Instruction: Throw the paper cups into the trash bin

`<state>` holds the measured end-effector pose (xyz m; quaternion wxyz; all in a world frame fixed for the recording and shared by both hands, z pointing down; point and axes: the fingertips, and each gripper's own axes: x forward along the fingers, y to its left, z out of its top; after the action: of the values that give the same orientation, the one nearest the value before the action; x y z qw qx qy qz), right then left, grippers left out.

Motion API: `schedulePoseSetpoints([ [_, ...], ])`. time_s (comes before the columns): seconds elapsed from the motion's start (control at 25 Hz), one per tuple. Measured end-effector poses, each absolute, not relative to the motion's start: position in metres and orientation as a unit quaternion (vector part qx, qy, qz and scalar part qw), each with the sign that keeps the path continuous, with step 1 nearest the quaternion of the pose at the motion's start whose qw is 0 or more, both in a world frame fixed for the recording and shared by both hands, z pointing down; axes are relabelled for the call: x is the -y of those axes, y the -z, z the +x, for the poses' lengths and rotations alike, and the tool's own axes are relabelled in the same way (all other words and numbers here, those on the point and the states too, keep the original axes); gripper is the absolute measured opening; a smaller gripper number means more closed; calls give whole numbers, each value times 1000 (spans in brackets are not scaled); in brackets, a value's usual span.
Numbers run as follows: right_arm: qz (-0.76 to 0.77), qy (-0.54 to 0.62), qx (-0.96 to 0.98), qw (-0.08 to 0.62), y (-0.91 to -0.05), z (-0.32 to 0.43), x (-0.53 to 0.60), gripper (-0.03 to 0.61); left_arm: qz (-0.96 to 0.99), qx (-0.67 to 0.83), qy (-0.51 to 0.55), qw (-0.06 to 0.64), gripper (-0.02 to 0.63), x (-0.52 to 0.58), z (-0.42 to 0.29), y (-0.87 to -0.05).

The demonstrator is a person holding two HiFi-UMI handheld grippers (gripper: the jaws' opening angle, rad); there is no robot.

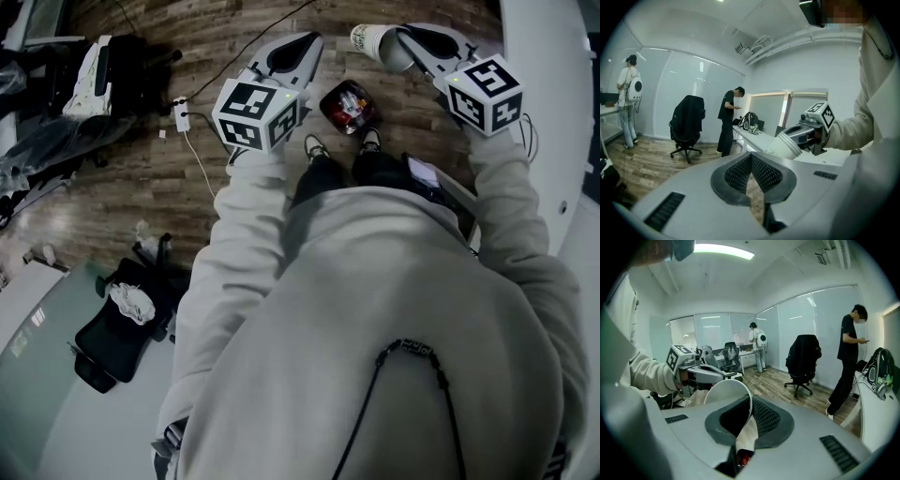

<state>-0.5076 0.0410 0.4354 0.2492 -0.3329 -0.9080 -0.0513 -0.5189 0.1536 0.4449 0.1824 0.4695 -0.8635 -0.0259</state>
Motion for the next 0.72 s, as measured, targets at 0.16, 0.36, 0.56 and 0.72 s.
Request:
schedulePoseSetpoints([
  [0.16, -348, 52, 898, 265, -459, -496, -24, 40, 456, 868, 42, 194, 2, -142, -514, -475],
  [0.36, -365, 44, 885, 286, -500, -496, -15, 40, 427, 875, 24, 228, 2, -138, -505, -523],
  [0.56, -397, 41, 865, 304, -534, -490, -29, 40, 383, 888, 49, 249, 2, -158, -493, -552],
  [0.72, -425, 26, 854, 300, -571, -488, -47, 40, 357, 892, 57, 273, 2, -179, -488, -588],
])
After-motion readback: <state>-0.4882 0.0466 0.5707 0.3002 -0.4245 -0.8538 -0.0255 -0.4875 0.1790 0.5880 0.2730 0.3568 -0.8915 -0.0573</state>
